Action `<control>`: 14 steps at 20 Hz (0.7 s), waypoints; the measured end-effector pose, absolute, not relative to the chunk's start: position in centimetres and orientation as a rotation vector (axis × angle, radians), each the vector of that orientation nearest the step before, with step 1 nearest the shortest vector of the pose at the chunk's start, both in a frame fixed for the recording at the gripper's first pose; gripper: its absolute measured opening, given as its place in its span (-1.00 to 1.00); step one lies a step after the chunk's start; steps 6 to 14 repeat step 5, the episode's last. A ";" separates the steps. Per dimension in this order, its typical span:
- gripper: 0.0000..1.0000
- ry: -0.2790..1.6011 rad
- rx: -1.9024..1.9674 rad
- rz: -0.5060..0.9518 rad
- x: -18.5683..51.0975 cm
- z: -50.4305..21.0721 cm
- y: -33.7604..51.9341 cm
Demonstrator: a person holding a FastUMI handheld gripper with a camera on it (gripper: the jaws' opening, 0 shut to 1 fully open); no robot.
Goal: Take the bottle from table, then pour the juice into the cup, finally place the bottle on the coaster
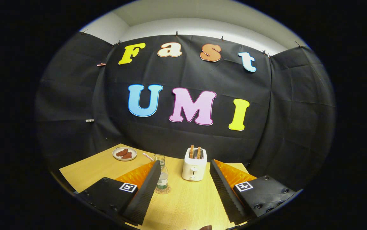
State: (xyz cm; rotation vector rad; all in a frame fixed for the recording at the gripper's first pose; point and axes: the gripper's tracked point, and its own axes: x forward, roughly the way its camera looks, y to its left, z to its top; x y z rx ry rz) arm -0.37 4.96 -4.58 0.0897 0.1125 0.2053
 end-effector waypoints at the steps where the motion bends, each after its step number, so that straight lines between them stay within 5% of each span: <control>1: 0.90 0.104 0.089 0.201 0.0 -4.3 4.8; 14: 0.90 0.087 0.094 0.195 1.1 -3.4 4.5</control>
